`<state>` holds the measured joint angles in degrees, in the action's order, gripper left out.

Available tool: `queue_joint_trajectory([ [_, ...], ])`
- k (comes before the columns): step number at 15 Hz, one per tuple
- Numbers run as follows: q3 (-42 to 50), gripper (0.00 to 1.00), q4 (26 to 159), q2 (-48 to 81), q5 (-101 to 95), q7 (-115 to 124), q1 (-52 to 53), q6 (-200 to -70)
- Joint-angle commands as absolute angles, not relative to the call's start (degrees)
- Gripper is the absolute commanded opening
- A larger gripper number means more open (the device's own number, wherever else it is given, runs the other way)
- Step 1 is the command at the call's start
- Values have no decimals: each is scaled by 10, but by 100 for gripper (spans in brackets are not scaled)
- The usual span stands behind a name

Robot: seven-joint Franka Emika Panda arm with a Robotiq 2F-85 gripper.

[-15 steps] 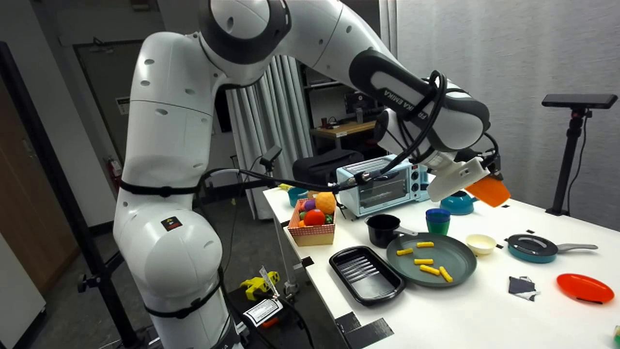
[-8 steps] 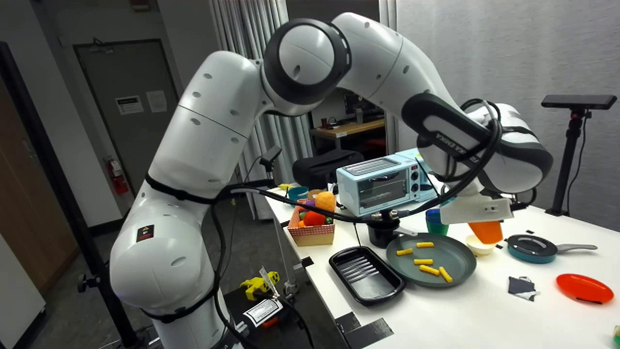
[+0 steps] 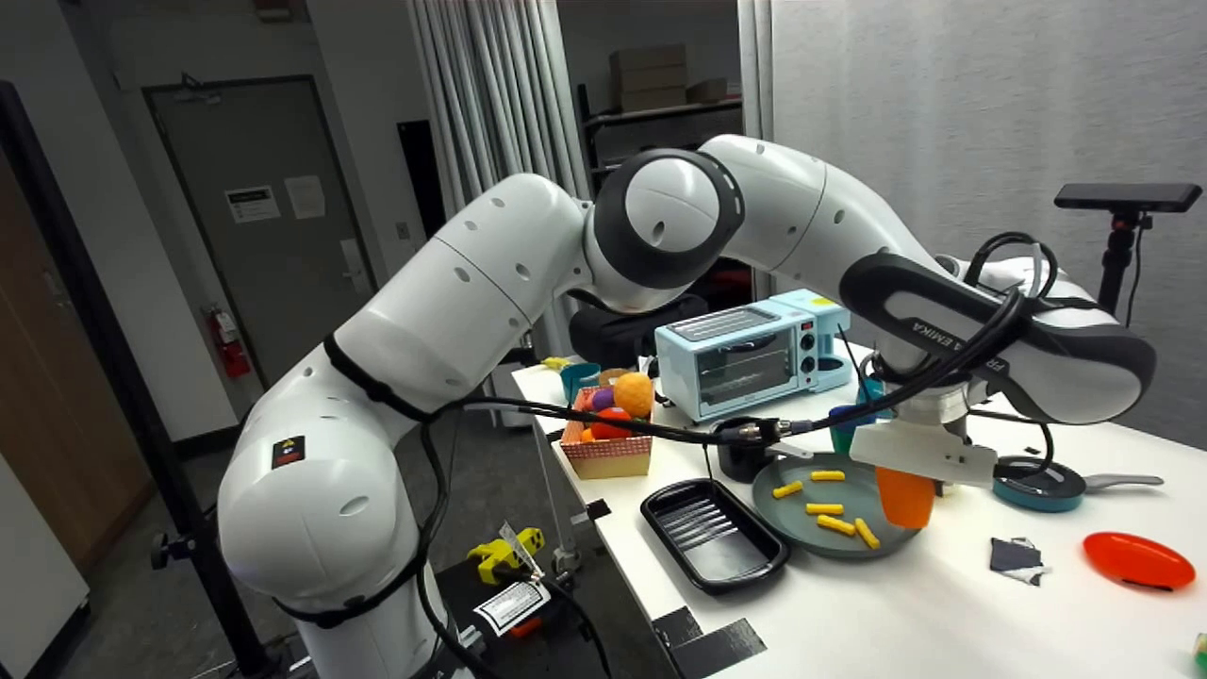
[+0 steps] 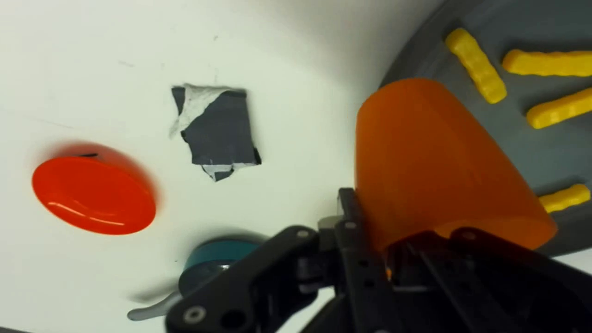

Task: Pour some of the content from the orange cup onto the plate, pick up one object and put it on the small plate and pour it back onto the big plate, and then pour the rest of the content from the orange cup.

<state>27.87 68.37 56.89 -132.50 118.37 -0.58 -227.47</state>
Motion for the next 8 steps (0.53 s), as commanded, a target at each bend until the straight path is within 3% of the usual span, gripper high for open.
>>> queue_joint_trajectory([
  [1, 307, 3, 547, 634, -1315, 1268, -16, -2369],
  [8, 335, 3, 413, 684, -1311, 1360, -51, -2392],
])
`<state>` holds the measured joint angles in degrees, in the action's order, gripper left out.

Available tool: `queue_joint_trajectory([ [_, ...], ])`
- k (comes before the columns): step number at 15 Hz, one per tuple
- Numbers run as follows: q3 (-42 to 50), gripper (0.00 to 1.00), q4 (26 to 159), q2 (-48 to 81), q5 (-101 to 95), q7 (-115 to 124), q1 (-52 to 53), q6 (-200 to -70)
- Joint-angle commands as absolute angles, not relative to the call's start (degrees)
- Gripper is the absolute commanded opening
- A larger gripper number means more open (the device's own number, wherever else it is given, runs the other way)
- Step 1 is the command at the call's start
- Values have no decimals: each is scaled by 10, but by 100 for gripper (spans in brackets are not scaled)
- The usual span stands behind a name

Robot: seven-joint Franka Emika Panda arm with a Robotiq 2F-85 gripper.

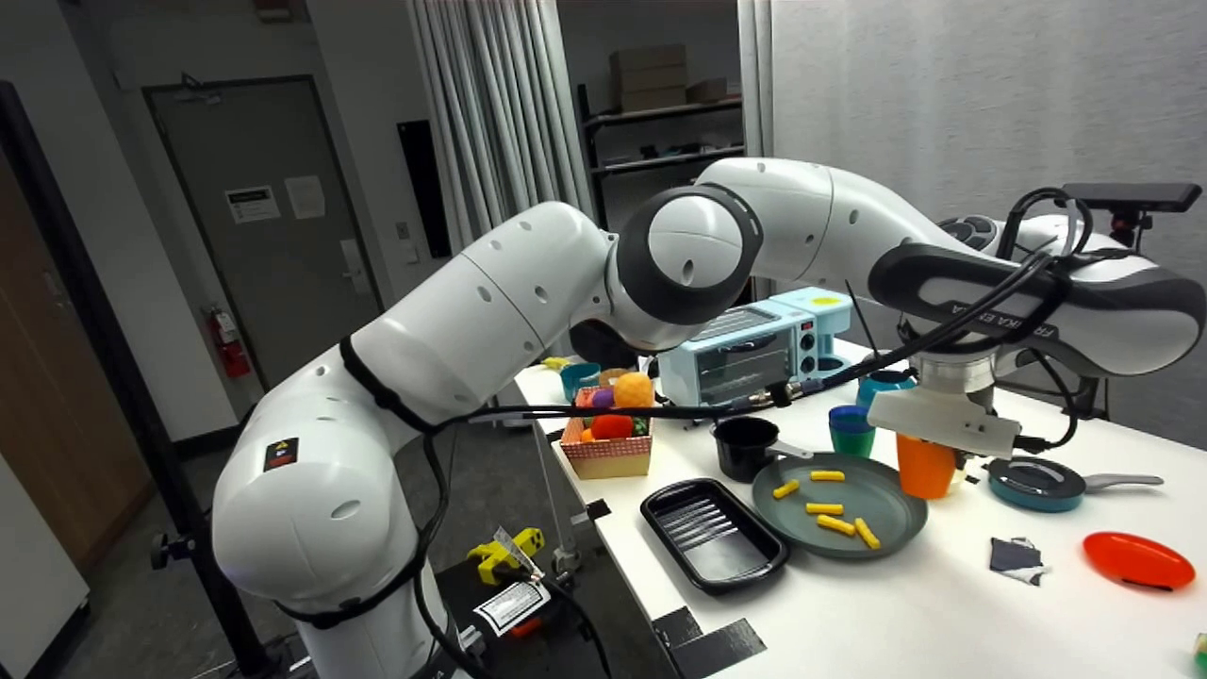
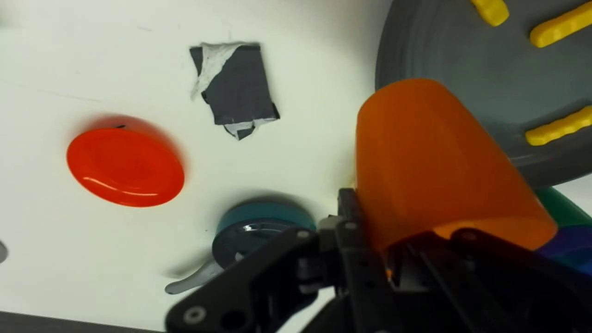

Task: Pour some of the content from the orange cup onto the plate, pick up one object and put it on the small plate and pour it back onto the big plate, and then pour the rest of the content from the orange cup.

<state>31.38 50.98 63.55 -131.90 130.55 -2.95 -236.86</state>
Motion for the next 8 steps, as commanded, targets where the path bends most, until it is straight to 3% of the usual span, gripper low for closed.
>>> queue_joint_trajectory([
  [1, 339, 3, 403, 689, -1311, 1368, -54, -2388],
  [8, 351, 3, 363, 724, -1306, 1430, -56, -2341],
])
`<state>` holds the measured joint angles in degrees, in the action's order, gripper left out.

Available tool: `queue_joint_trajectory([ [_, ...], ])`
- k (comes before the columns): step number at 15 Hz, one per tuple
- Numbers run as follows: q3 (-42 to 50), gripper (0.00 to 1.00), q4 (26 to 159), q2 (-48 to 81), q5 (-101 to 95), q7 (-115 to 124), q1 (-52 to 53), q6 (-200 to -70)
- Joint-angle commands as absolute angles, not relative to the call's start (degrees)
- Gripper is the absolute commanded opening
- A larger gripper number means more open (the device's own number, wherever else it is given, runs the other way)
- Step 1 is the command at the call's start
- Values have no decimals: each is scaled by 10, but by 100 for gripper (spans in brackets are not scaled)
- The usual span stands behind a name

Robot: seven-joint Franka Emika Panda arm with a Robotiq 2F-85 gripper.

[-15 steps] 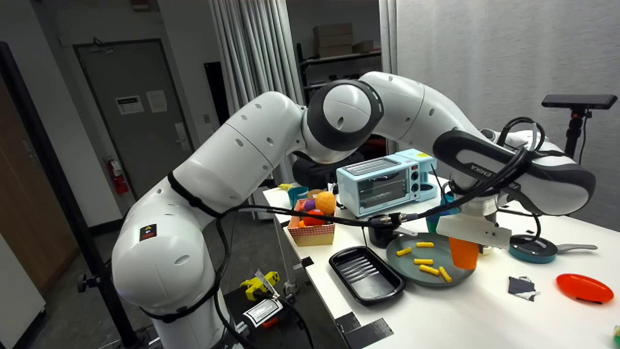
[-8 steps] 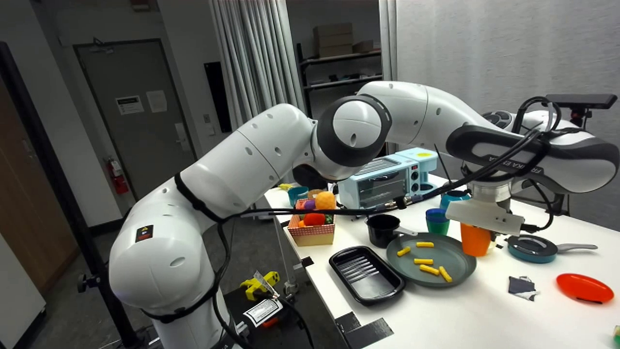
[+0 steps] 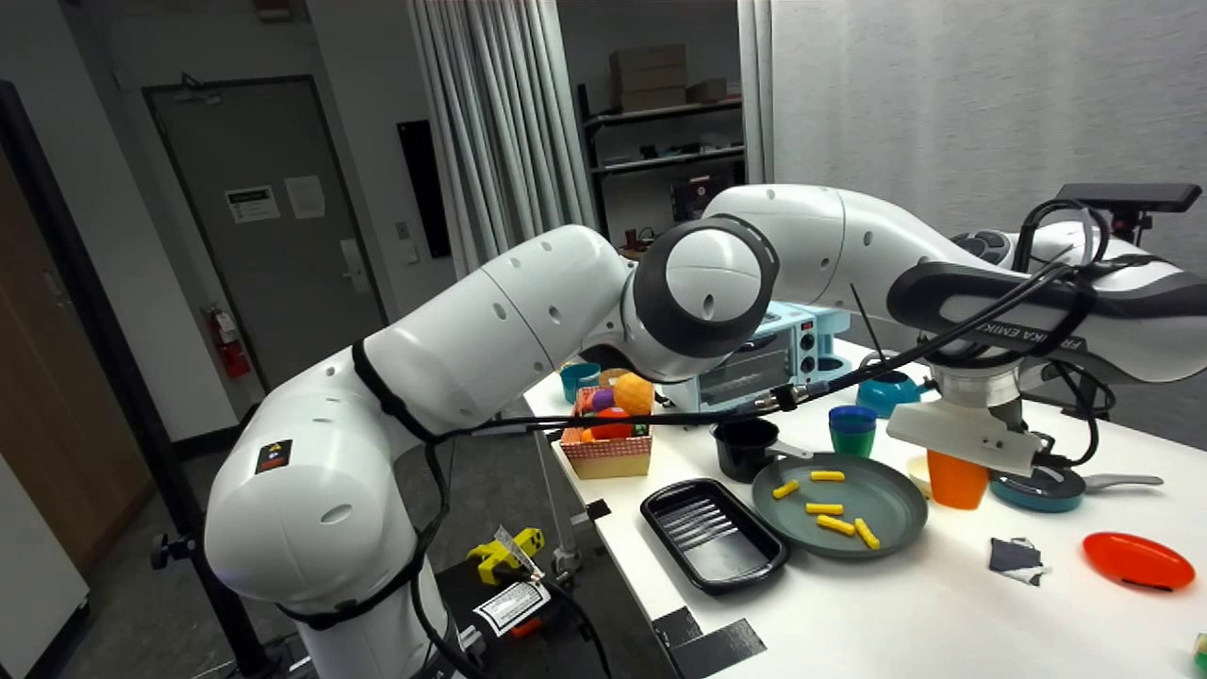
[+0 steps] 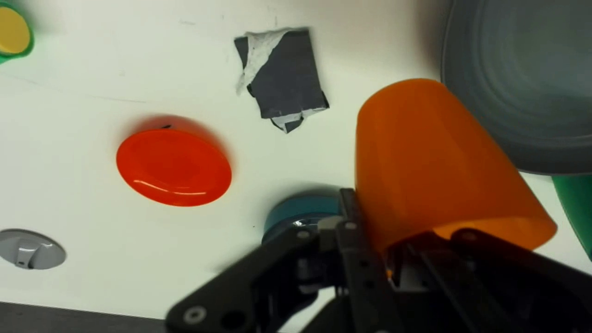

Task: Pour some of the content from the orange cup onto the plate, pick up one object and put it on the small plate and pour it back onto the big plate, and then pour the rest of the content from the orange cup.

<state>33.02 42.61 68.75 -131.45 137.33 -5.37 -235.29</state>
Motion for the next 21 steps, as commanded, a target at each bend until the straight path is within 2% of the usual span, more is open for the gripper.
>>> queue_joint_trajectory([
  [1, 353, 3, 359, 727, -1308, 1438, -55, -2331],
  [16, 360, 3, 330, 776, -1305, 1499, -54, -2355],
  [17, 360, 18, 329, 776, -1305, 1500, -54, -2355],
  [18, 360, 37, 328, 776, -1305, 1501, -54, -2356],
  [21, 359, 58, 328, 775, -1306, 1501, -56, -2358],
])
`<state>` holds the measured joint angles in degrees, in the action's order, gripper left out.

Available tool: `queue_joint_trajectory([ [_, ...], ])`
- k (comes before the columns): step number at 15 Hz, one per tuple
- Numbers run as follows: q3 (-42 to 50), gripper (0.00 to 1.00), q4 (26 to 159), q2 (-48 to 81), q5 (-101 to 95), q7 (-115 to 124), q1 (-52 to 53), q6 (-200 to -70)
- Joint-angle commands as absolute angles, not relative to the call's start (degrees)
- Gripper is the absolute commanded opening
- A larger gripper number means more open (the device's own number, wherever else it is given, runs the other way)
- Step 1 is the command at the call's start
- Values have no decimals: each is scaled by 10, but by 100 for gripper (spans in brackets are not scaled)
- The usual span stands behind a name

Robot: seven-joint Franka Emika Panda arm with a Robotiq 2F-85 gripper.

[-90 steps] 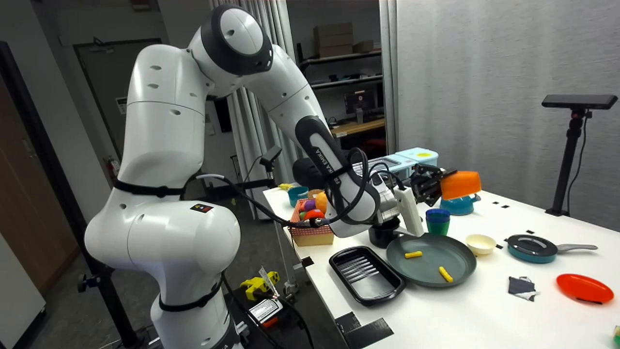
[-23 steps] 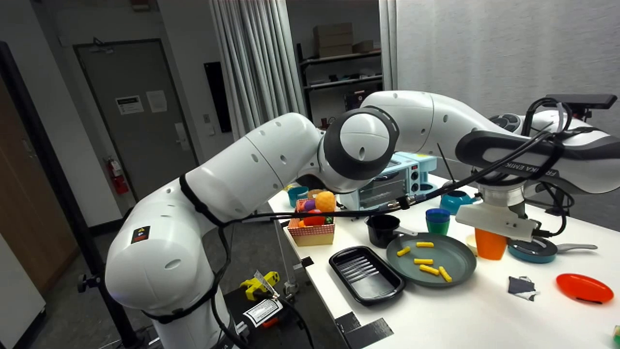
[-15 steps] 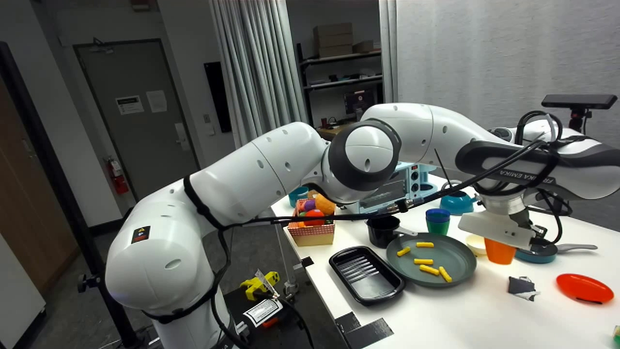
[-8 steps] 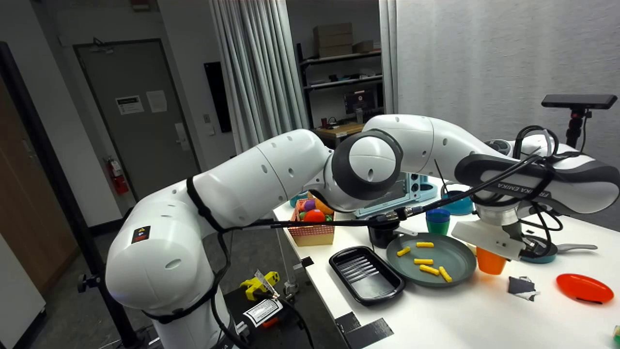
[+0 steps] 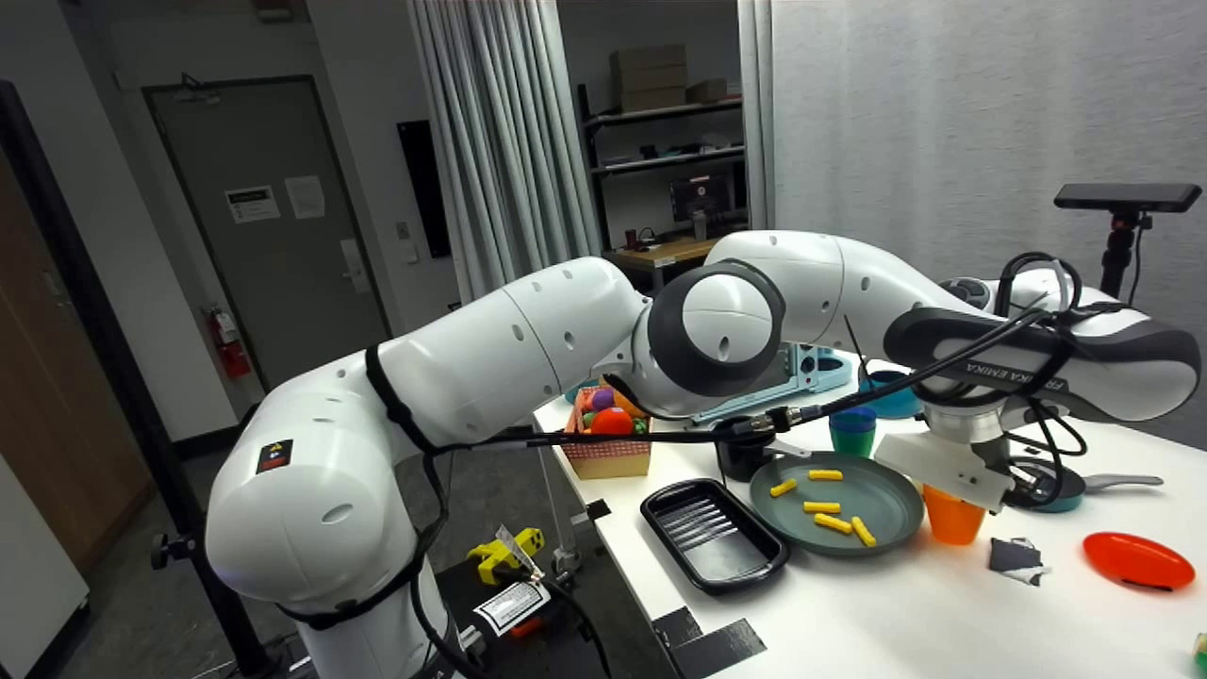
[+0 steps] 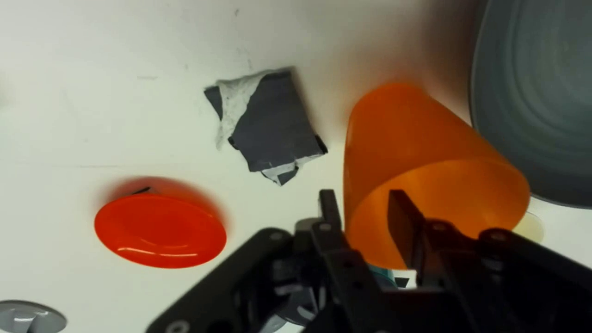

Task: Pour some of the content from the orange cup onto the plate, pick up one object and put it on the small plate and pour it back onto the big plate, and then pour the rest of the content from the orange cup.

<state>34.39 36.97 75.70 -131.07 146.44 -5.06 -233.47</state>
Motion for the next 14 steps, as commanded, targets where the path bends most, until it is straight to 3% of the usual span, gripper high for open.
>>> queue_joint_trajectory([
  [1, 358, 66, 328, 773, -1306, 1499, -57, -2358],
  [5, 355, 97, 328, 763, -1304, 1490, -62, -2354],
  [6, 352, 100, 328, 759, -1303, 1486, -64, -2355],
  [14, 335, 100, 335, 706, -1289, 1459, -82, -2378],
])
